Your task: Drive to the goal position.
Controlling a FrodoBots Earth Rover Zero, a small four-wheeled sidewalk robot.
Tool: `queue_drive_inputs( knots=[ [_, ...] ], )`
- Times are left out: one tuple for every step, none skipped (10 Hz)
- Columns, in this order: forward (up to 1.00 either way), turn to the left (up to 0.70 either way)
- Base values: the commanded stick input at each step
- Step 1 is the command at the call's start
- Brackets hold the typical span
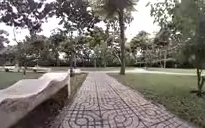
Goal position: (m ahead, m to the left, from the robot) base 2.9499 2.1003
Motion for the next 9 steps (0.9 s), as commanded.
queue_drive_inputs(
  knots=[
    [0.7,0.0],
    [0.7,0.0],
    [0.7,0.0],
    [0.7,0.0],
    [0.7,0.0],
    [0.7,0.0],
    [0.7,0.0],
    [0.7,0.0],
    [0.7,0.0]
  ],
)
